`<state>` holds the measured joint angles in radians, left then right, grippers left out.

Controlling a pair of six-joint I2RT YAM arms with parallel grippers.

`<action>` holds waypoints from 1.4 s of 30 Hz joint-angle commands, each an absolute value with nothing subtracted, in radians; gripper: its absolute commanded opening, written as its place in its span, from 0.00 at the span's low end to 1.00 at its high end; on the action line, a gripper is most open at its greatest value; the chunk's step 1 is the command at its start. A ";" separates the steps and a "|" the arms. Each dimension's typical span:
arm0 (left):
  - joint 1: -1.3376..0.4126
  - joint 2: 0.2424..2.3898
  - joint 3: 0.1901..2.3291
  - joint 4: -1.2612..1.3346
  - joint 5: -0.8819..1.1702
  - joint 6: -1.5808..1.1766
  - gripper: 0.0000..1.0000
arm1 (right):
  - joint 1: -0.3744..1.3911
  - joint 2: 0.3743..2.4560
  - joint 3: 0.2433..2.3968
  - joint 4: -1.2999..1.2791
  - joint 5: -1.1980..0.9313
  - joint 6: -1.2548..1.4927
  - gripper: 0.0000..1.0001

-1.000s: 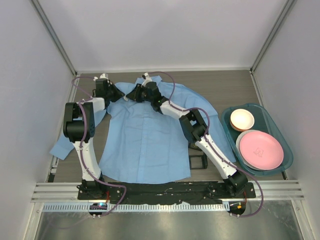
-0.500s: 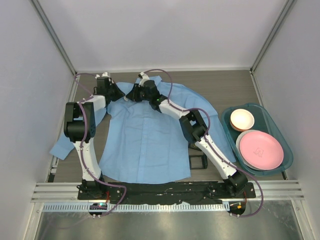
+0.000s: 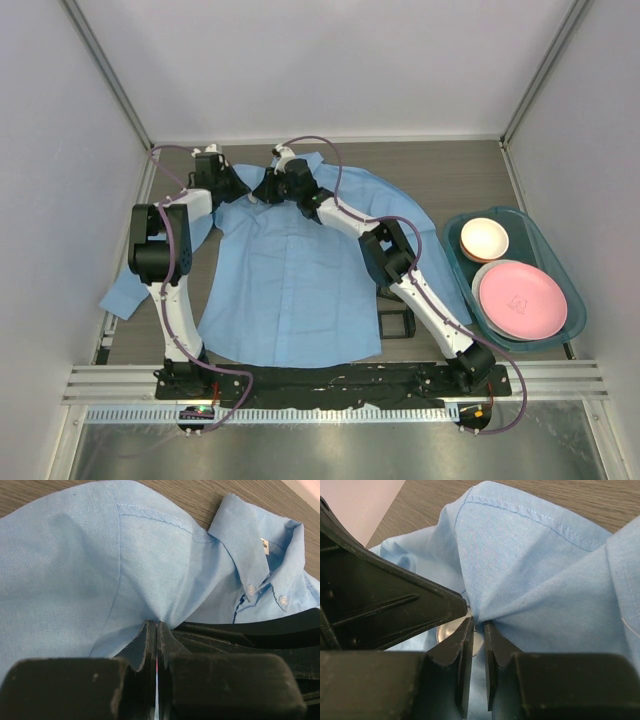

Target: Remove the brooch from the garment

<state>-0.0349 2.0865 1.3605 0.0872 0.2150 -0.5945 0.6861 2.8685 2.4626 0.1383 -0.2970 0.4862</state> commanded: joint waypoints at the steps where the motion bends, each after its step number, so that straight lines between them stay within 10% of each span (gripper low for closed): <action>1: -0.067 2.106 1.410 0.112 0.235 -0.624 0.00 | 0.765 2.849 2.459 -0.052 -0.368 0.430 0.20; 26: -0.084 2.049 1.368 0.080 0.081 -0.537 0.00 | 0.686 2.784 2.269 0.198 -0.311 0.728 0.39; 33: -0.084 2.017 1.341 0.141 0.179 -0.597 0.41 | 0.634 2.752 2.197 0.342 -0.368 0.819 0.44; 42: -0.084 2.019 1.307 0.222 0.278 -0.663 0.48 | 0.563 2.746 2.188 0.477 -0.468 0.917 0.51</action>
